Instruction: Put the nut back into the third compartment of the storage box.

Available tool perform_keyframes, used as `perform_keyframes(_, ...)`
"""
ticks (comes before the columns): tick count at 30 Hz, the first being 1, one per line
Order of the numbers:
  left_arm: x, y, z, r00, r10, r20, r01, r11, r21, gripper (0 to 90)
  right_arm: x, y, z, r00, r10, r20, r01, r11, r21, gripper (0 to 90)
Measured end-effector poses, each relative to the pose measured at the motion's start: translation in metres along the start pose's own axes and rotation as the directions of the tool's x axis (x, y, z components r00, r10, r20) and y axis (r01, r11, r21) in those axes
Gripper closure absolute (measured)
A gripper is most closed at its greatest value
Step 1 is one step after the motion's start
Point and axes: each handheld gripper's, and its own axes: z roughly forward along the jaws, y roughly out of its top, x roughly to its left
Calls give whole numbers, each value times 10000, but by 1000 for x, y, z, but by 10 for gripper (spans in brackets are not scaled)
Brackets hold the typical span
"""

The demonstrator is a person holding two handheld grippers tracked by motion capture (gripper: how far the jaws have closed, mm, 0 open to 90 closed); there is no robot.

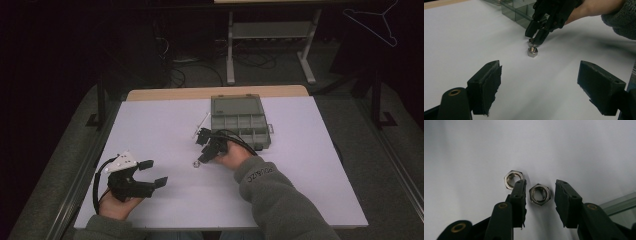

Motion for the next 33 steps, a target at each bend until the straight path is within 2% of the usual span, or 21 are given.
perform_keyframes(4, 1, 0, 0, 10000, 37, 2, -37, 10000, 5, 183, -1, 0, 6, 10000, -56, 31, 56, 9999, 158, 629)
perform_keyframes(14, 0, 0, 0, 10000, 42, 8, -42, 10000, 8, 184, 2, 1, 6, 9992, -328, 220, 322, 9991, 259, 692)
perform_keyframes(18, 1, 0, -1, 10000, 20, 13, -20, 10000, 20, 184, 2, -1, 2, 9998, -219, 34, 217, 9988, 428, 693)
perform_keyframes(24, 0, 0, 0, 10000, -6, 10, 6, 10000, 29, 184, 0, -2, -21, 9997, 30, -250, -32, 10000, -76, 693)
perform_keyframes(33, 0, 0, 0, 10000, -32, -23, 32, 10000, 26, 184, -21, -13, -58, 9982, 597, 1, -596, 9964, -607, 693)
